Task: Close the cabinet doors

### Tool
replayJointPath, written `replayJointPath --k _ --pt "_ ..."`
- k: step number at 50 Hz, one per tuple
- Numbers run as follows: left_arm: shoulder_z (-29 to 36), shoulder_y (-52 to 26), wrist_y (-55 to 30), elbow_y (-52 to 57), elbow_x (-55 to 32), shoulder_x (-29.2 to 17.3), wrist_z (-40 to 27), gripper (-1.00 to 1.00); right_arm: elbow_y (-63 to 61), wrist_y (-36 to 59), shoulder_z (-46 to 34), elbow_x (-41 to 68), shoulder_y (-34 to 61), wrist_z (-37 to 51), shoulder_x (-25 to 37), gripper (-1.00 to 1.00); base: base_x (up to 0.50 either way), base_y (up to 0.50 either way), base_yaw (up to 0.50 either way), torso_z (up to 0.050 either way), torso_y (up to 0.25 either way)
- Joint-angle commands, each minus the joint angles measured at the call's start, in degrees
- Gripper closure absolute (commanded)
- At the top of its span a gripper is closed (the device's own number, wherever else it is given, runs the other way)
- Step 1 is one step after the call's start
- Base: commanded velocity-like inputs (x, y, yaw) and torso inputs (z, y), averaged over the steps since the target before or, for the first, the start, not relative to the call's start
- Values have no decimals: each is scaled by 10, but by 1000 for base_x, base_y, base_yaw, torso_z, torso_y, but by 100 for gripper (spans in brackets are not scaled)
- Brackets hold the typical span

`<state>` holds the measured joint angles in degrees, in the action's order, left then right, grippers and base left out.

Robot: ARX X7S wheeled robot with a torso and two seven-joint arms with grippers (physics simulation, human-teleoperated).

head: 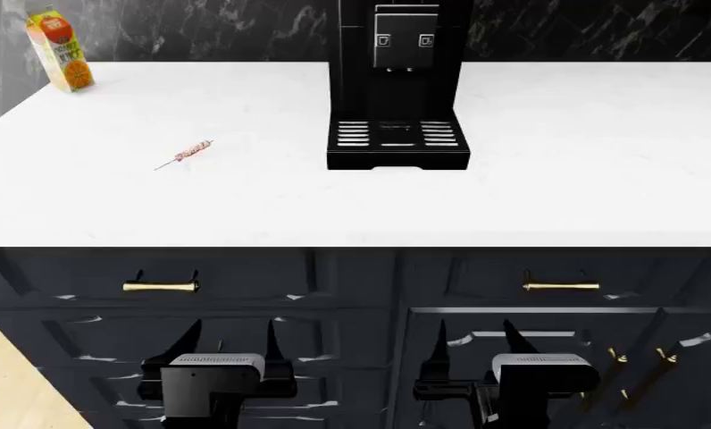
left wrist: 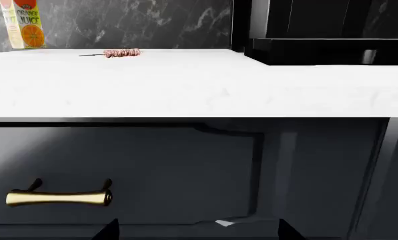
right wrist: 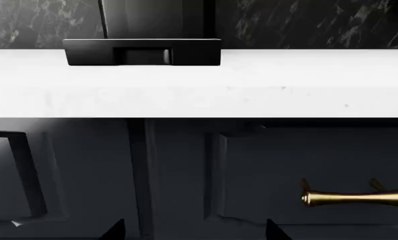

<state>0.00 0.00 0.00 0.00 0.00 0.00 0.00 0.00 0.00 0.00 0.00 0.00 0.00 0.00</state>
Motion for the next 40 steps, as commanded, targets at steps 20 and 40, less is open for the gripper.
replayJointPath --k 20,40 --pt "-16 -140 -93 143 -78 -43 -69 -100 -125 16 -78 -46 124 29 42 -100 0 0 0 0 0" --pt "-19 -284 -89 301 -94 -67 -99 -100 -373 156 -48 -43 314 3 76 -100 0 0 0 0 0"
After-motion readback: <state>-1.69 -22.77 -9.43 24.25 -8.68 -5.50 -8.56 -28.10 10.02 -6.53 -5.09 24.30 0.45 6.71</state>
